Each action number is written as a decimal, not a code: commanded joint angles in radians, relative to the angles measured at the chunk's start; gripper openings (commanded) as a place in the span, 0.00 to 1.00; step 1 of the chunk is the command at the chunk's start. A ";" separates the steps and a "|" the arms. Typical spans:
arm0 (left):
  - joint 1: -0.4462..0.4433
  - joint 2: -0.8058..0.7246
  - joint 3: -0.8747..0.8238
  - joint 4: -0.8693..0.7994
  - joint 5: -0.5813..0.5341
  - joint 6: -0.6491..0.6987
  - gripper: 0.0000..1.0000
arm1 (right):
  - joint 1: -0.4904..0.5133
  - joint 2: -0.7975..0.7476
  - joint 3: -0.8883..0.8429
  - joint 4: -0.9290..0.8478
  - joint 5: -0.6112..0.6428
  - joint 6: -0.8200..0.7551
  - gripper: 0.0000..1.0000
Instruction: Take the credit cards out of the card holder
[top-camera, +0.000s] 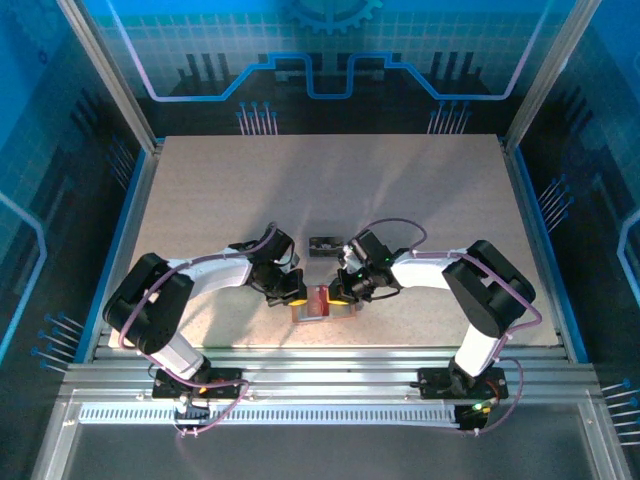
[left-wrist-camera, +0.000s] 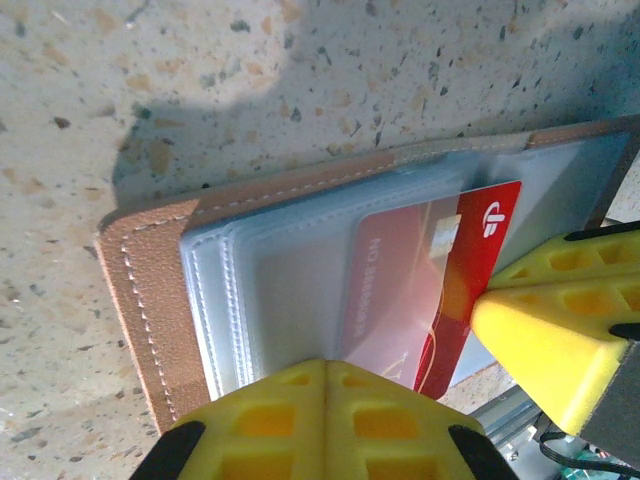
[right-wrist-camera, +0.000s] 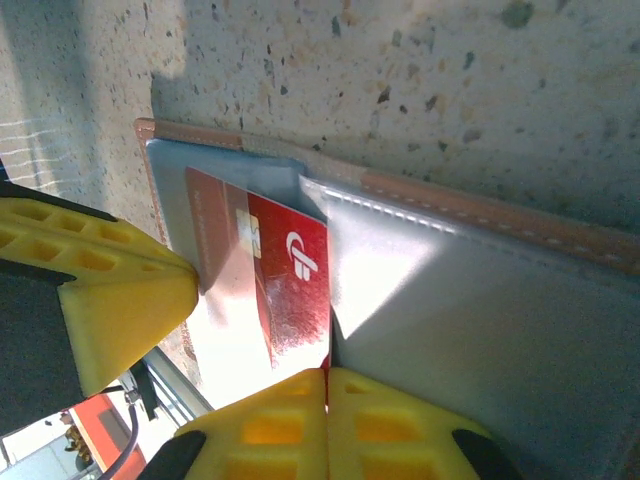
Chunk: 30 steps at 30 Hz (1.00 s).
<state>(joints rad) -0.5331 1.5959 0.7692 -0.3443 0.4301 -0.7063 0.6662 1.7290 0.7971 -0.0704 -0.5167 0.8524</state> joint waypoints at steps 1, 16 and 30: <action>-0.007 -0.022 -0.016 -0.051 -0.025 0.013 0.00 | -0.020 -0.030 -0.004 -0.051 0.008 -0.033 0.05; -0.007 -0.020 -0.020 -0.051 -0.027 0.013 0.00 | -0.019 0.007 -0.024 0.031 -0.071 0.004 0.21; -0.007 -0.022 -0.022 -0.051 -0.027 0.012 0.00 | -0.016 0.051 -0.048 0.112 -0.099 0.029 0.21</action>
<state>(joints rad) -0.5331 1.5906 0.7685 -0.3550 0.4225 -0.7063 0.6464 1.7565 0.7677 0.0284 -0.6006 0.8646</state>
